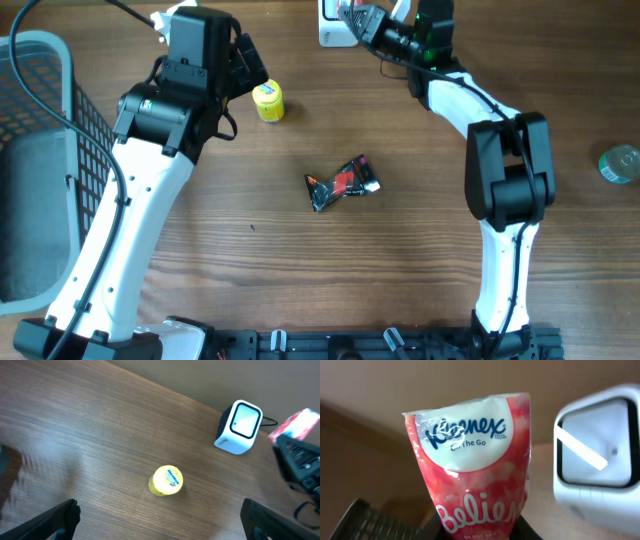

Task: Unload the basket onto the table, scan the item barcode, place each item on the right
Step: 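Hold the Kleenex pack's barcode in front of the white scanner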

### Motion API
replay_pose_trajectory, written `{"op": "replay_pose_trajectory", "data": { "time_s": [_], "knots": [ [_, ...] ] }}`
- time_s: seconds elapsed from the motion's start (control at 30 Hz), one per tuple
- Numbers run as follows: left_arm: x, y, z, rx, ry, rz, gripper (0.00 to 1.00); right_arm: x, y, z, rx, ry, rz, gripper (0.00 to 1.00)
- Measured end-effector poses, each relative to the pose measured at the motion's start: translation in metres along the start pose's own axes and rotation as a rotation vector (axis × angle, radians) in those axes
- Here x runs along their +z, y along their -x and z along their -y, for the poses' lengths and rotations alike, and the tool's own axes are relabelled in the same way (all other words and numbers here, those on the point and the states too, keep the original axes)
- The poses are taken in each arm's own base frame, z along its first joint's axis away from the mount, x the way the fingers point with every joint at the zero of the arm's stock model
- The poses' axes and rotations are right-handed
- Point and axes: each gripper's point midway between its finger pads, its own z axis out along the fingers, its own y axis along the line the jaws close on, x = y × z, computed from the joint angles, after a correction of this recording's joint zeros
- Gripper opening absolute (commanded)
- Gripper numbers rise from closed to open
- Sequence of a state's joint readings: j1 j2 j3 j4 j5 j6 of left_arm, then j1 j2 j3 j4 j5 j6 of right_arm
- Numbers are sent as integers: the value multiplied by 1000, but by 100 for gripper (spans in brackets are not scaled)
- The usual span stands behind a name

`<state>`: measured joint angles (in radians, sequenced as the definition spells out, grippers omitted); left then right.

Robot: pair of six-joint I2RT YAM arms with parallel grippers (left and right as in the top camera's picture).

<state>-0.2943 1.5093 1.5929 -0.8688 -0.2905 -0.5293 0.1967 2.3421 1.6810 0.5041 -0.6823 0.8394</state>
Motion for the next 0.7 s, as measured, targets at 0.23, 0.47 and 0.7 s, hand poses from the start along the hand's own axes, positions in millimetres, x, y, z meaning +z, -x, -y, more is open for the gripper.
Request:
{"op": "replay_pose_trajectory", "data": {
  "time_s": [0.23,0.47,0.7],
  "knots": [
    [0,2,-2,0,13,10,100,26,25,12,43,27,61,19],
    [0,3,-4,-1,22,17,100,40,8,27,104,-15,54,20],
    [0,3,-4,-1,24,19,100,54,-10,15,111,-14,33,20]
  ]
}}
